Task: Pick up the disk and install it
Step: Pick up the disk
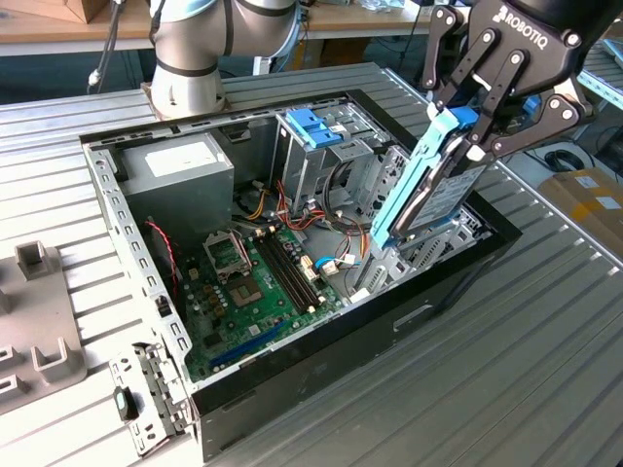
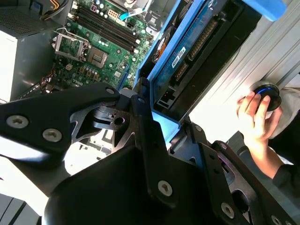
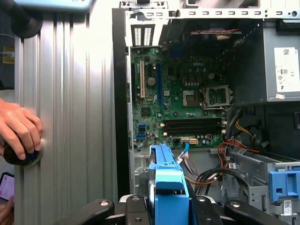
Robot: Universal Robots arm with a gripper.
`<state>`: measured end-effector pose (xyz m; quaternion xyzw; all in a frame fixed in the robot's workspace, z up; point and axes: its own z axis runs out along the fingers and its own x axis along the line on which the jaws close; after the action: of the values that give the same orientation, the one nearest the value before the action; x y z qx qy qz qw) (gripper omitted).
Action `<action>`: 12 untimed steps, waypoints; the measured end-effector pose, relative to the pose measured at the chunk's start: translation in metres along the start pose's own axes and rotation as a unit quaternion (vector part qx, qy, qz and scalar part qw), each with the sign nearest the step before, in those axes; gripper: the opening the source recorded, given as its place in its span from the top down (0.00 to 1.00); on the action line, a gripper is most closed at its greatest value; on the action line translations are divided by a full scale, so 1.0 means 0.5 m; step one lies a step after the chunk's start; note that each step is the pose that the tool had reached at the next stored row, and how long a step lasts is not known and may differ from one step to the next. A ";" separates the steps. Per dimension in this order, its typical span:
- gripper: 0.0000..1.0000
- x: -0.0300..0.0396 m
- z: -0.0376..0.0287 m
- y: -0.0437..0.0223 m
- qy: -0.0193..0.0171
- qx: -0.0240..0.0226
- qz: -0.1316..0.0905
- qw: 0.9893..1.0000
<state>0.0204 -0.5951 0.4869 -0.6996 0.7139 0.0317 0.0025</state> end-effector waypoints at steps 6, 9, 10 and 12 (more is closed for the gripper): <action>0.63 0.000 0.001 -0.007 0.000 0.000 0.000 1.000; 0.63 0.000 0.001 -0.010 0.000 0.000 0.000 1.000; 0.63 0.000 0.002 -0.012 0.000 0.000 0.000 1.000; 0.63 0.000 0.002 -0.014 0.000 0.000 0.000 1.000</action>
<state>0.0271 -0.5951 0.4857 -0.6996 0.7139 0.0317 0.0025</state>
